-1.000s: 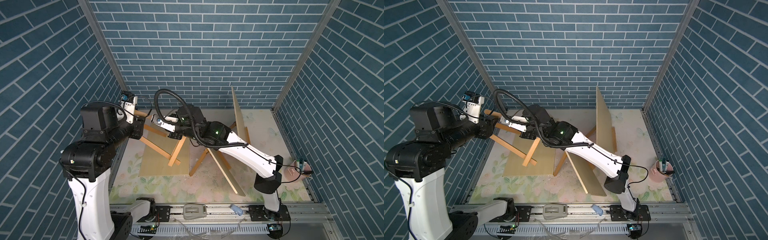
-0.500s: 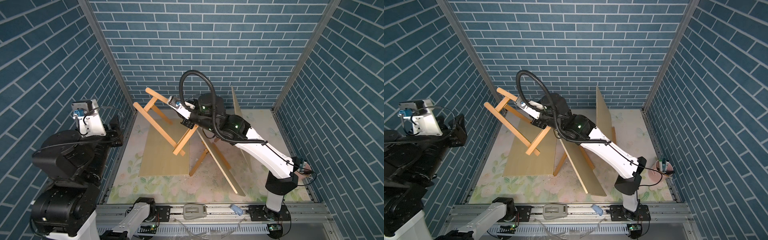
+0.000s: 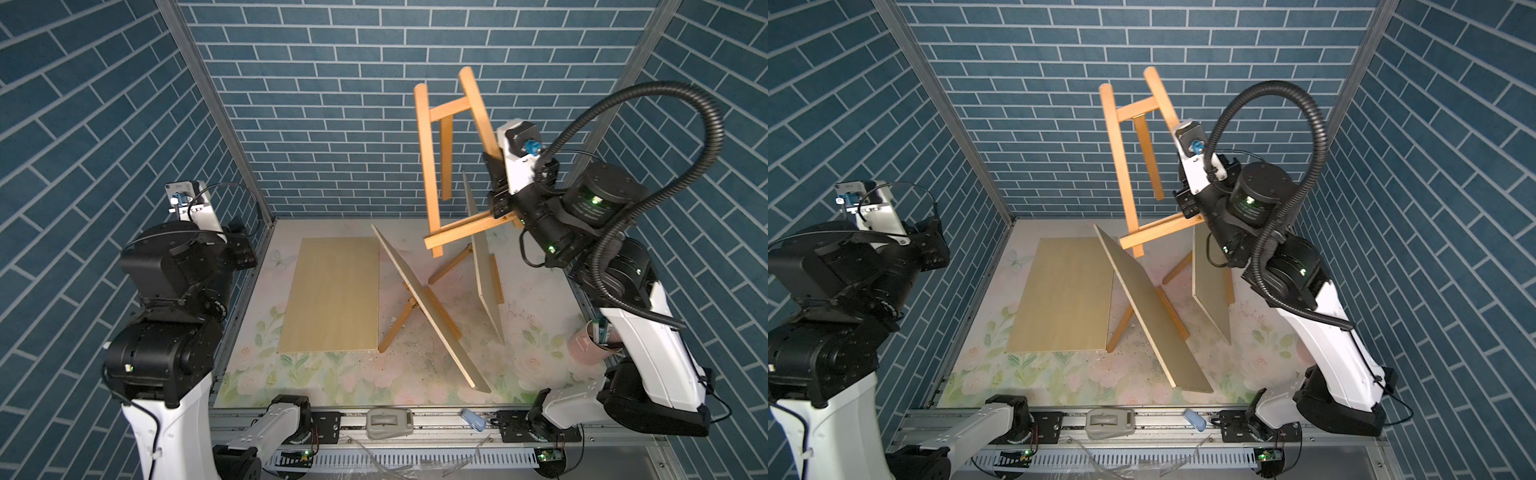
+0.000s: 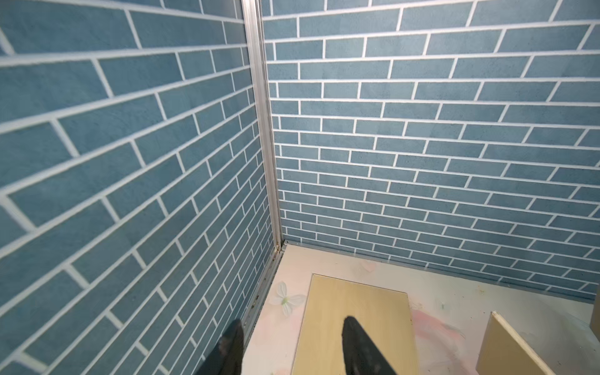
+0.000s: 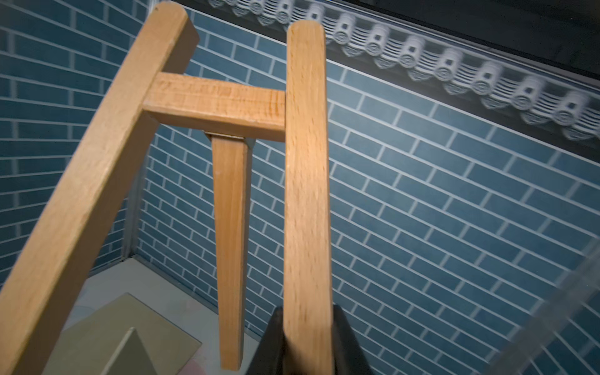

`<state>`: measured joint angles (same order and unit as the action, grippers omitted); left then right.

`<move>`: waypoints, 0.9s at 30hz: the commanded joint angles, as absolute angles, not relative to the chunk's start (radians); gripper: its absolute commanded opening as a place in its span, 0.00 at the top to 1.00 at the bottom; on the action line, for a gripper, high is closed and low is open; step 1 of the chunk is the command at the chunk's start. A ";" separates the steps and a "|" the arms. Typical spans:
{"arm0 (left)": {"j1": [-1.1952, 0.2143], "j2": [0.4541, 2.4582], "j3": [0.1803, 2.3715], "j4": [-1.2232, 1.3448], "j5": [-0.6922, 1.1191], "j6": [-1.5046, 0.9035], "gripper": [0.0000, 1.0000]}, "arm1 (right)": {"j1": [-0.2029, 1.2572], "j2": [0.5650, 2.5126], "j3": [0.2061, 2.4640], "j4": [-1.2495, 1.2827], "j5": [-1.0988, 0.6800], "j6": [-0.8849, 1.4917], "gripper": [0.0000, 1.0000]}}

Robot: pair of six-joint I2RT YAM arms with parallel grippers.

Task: Disassemble the easel
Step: Place the easel at the corner of the board.

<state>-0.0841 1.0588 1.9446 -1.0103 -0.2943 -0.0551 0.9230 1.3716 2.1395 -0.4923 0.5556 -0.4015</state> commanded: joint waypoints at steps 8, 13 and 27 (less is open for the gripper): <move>-0.088 1.194 1.883 -0.909 -0.155 -0.109 0.51 | 0.767 1.222 1.991 -0.702 1.040 -0.317 1.00; -0.089 1.255 1.856 -0.875 -0.106 -0.117 0.51 | 0.635 1.142 1.918 -0.826 1.052 -0.201 1.00; -0.087 1.331 1.834 -0.860 -0.053 -0.082 0.51 | 0.280 1.158 1.792 -1.031 0.840 -0.012 1.00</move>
<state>-0.0841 1.3251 1.8481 -0.8749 -0.0677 -0.0978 0.3325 1.1286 1.8164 -1.0088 0.9379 -0.1379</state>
